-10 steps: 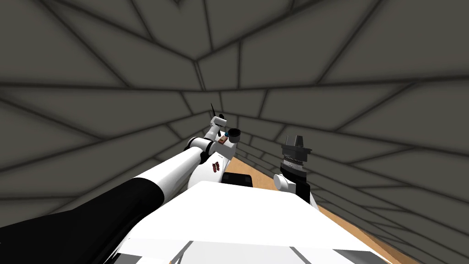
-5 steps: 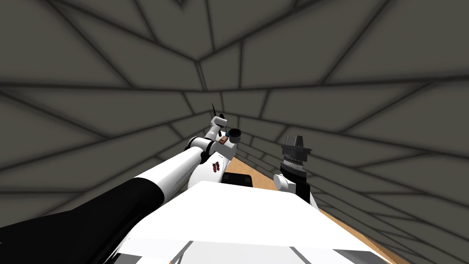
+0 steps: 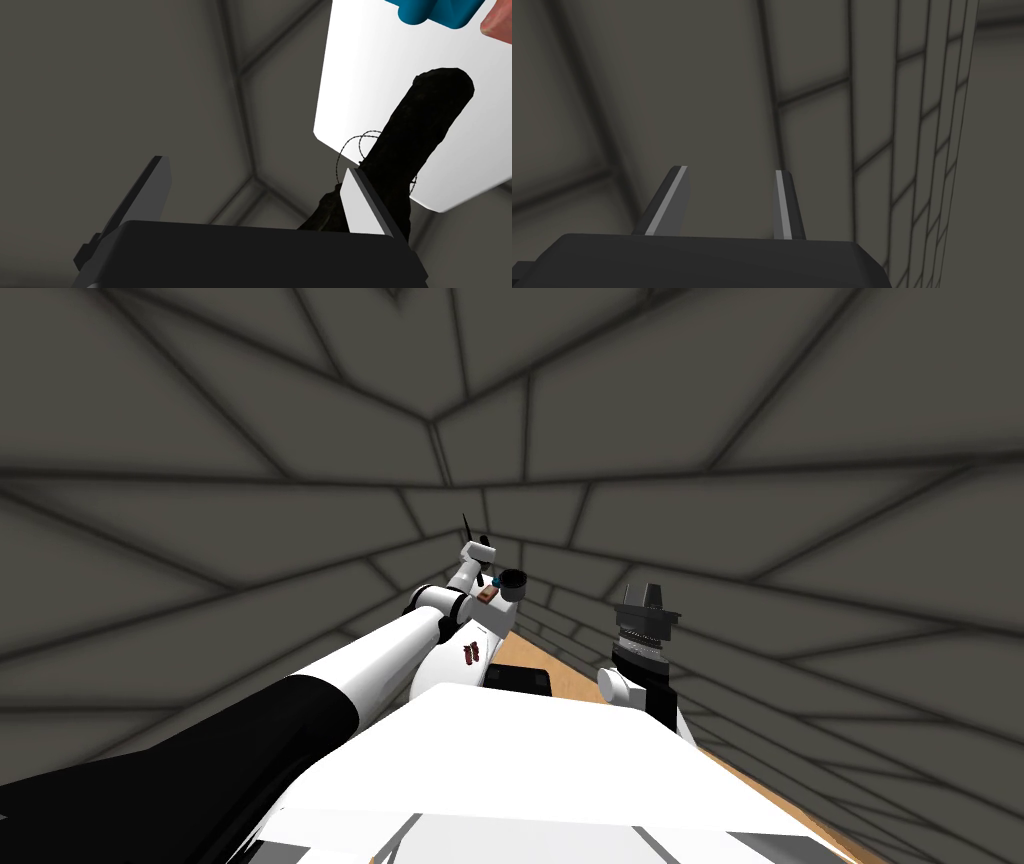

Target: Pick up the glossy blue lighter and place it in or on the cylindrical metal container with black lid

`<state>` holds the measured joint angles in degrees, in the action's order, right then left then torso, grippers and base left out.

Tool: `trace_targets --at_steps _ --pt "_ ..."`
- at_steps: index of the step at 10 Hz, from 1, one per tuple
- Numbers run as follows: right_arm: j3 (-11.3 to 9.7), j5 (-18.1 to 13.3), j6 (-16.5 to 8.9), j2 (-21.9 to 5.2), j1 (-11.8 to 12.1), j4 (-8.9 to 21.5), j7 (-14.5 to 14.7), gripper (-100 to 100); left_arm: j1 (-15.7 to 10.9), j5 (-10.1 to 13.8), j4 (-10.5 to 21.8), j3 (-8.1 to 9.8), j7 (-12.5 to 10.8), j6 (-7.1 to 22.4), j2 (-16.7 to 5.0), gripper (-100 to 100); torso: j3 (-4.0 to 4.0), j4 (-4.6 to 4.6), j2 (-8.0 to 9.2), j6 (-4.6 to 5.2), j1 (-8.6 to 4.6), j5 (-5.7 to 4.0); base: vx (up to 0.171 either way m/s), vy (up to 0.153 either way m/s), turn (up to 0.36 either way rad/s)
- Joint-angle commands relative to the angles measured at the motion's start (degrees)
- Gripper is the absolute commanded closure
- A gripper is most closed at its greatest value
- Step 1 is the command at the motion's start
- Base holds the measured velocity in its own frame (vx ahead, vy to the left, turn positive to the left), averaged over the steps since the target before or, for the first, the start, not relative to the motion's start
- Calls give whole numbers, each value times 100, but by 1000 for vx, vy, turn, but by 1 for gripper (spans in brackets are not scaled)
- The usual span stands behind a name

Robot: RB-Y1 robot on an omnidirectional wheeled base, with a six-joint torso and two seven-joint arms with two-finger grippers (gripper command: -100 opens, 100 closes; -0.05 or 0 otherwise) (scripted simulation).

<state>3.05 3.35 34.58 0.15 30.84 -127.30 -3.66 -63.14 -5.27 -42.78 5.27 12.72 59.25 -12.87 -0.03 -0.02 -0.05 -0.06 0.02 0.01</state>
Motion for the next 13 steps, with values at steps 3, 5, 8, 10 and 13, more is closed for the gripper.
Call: trace_targets --at_steps 3,5,8,10,13 --pt "0 0 0 0 0 0 0 0 -17 20 24 14 19 156 6 -100 2 1 4 0 0 0 0 0 0" --pt "0 0 0 0 0 0 0 0 -17 20 24 14 19 156 6 -100 -3 0 -6 0 -1 0 27 -2 5" --pt "0 0 0 0 0 0 0 0 -17 20 24 14 19 156 6 -100 3 2 5 0 1 0 -5 5 -18" --pt "0 0 0 0 0 0 0 0 -17 20 24 14 19 156 6 -100 2 1 2 -1 -1 0 3 -3 10" --pt "0 0 0 0 0 0 0 0 -109 112 12 58 81 602 -80 -100 -1 0 -3 -2 -12 -3 16 -32 108"
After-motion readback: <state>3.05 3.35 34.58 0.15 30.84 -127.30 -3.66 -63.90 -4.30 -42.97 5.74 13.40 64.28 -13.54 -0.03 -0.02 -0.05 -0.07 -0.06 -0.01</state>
